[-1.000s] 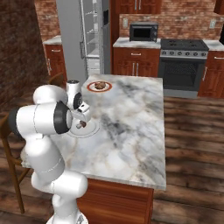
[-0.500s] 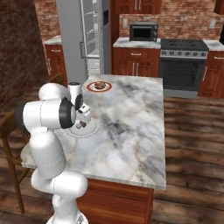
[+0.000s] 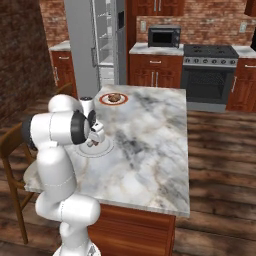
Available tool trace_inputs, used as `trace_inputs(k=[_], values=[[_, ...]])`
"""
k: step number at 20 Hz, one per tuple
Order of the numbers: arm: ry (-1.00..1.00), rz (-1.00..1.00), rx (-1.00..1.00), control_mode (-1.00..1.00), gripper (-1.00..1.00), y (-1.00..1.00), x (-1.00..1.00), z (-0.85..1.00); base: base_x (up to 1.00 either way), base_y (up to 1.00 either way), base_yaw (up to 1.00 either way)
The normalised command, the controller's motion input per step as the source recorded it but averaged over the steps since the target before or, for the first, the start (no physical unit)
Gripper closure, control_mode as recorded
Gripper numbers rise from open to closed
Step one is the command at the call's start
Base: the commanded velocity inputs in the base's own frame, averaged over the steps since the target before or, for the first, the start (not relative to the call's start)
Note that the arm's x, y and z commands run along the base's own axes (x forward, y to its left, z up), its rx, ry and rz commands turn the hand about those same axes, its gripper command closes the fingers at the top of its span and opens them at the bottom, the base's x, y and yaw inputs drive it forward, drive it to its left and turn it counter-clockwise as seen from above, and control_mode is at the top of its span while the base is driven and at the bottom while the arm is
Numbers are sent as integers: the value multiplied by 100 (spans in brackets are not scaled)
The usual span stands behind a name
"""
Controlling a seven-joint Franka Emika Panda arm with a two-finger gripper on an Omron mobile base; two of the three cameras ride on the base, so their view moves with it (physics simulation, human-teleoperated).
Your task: Transport the chicken drumstick and mushroom to the fridge. Place the chicken drumstick on the rack containing meat and place the mushroom on the rack containing the vegetable, ensuring meats and vegetables are on different racks.
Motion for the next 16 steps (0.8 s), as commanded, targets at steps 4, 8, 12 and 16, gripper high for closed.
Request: trace_inputs(k=[4,8,12,16], values=[[0,0,0,-100,-100,1,22,-22,0,0,0],[0,0,0,-100,-100,1,18,-26,0,0,0],[0,0,0,-100,-100,0,2,-15,0,0,0],[0,0,0,-100,100,0,0,-14,0,0,0]])
